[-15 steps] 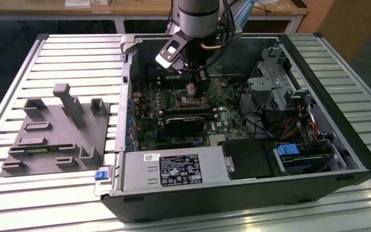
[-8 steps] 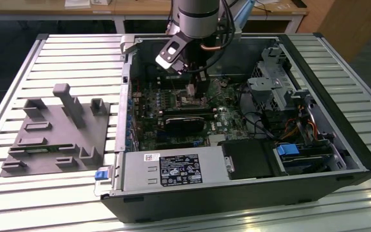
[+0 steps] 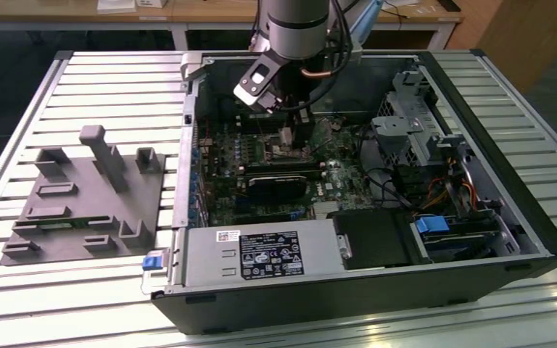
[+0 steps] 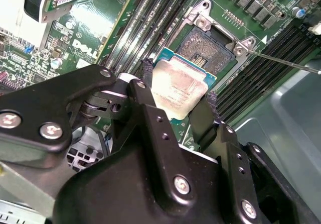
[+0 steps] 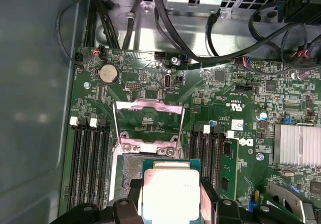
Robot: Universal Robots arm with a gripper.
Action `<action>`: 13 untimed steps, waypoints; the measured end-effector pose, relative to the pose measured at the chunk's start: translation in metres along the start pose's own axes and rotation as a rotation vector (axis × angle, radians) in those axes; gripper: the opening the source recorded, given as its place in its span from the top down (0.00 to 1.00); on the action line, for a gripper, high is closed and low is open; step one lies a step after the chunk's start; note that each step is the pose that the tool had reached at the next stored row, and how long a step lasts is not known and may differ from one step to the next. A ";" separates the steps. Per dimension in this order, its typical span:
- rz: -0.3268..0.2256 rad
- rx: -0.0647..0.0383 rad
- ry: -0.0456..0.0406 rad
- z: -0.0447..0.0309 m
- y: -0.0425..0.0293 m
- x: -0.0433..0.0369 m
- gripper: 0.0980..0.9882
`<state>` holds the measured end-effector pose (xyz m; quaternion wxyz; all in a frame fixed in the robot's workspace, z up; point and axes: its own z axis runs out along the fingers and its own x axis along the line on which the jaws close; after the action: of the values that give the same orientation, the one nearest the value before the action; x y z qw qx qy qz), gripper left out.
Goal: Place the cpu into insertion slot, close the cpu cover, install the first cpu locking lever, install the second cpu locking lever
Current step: 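Place the cpu into insertion slot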
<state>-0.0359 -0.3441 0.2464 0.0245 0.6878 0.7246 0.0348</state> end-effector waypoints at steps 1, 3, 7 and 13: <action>0.000 0.000 0.0000 0.0003 0.0000 0.0000 0.51; 0.000 0.000 0.0000 0.0008 -0.0001 0.0000 0.51; 0.000 0.000 0.0001 0.0021 -0.0002 0.0000 0.51; 0.000 0.000 0.0001 0.0054 -0.0020 0.0002 0.51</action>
<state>-0.0374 -0.3439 0.2409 0.0243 0.6879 0.7246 0.0347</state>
